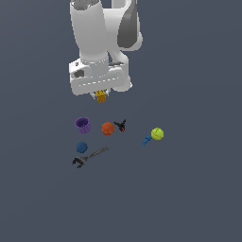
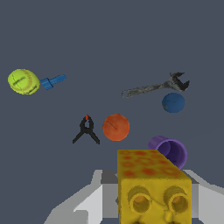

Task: Pick up a designated object from a clutter of objects.

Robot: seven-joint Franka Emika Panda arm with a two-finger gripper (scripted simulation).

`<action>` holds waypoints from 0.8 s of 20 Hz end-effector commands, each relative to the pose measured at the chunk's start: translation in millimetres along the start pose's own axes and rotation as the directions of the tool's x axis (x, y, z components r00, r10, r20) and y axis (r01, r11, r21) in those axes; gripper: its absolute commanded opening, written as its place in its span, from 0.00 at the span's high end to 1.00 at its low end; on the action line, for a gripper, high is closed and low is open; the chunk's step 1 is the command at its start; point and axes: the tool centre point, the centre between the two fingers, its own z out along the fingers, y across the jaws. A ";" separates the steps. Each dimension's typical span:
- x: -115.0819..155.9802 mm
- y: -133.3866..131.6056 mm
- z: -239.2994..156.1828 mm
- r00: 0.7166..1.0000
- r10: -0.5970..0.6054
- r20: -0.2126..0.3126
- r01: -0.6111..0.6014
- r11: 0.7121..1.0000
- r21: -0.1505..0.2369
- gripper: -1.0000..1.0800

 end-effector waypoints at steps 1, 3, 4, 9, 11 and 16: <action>-10.7 1.7 -19.5 1.000 0.000 0.000 0.000 1.000 0.000 1.00; -17.8 3.2 -33.3 1.000 0.000 0.000 0.000 1.000 0.000 1.00; -21.0 4.0 -39.7 1.000 0.000 0.000 0.000 1.000 0.000 1.00; -33.9 7.1 -65.8 1.000 0.000 0.001 0.000 1.000 0.000 1.00; -37.3 8.1 -73.0 1.000 0.000 0.001 0.000 1.000 0.000 1.00; -41.3 9.8 -83.1 1.000 0.000 0.001 0.000 1.000 -0.001 1.00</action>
